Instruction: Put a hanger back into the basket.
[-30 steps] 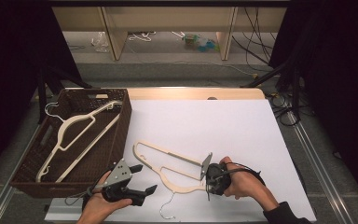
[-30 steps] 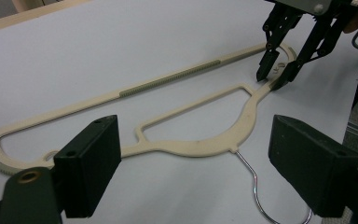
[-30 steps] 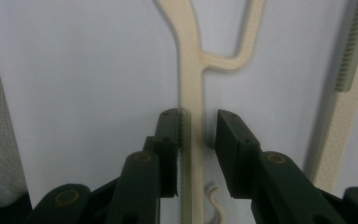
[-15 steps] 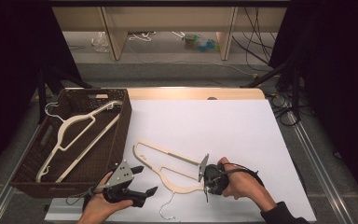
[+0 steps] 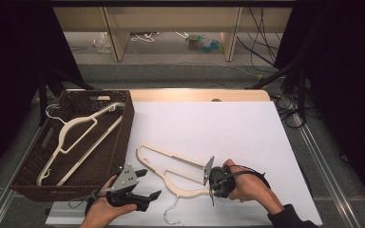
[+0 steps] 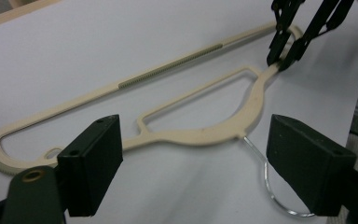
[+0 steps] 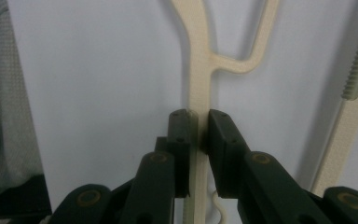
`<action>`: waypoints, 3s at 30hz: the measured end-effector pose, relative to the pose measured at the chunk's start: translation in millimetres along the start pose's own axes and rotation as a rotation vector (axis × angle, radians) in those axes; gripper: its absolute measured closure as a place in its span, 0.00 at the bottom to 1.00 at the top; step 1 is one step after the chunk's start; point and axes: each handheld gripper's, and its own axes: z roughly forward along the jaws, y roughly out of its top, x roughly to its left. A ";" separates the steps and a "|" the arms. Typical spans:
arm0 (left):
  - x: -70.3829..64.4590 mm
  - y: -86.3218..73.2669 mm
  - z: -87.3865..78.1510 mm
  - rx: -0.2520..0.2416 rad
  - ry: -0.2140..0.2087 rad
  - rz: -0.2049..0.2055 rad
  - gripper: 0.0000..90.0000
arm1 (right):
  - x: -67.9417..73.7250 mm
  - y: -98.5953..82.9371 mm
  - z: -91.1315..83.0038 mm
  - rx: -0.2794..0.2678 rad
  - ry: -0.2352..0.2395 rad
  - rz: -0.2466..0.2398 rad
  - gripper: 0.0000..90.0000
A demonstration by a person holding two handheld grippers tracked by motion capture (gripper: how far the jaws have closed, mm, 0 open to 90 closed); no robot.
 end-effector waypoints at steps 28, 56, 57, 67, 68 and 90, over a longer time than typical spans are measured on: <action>-20.6 -1.9 67.4 0.178 0.029 0.363 0.29 | 11.8 -14.1 -34.2 -0.050 0.011 0.027 0.89; -30.7 19.3 67.1 0.090 -0.149 0.717 0.75 | 7.9 -21.6 -34.7 -0.098 0.041 0.010 0.89; -30.7 20.6 66.5 0.083 -0.150 0.721 0.76 | 7.4 -22.0 -34.9 -0.100 0.039 0.001 0.89; -31.4 37.2 59.1 0.067 -0.162 0.759 0.84 | 0.1 -32.2 -46.8 -0.192 0.020 0.063 0.84; -30.5 39.4 58.6 0.060 -0.158 0.758 0.84 | -0.8 -33.4 -50.5 -0.209 0.004 0.079 0.82; 5.3 85.3 48.8 -0.017 -0.106 0.375 0.95 | -4.4 -57.7 -117.2 -0.595 -0.265 0.305 0.40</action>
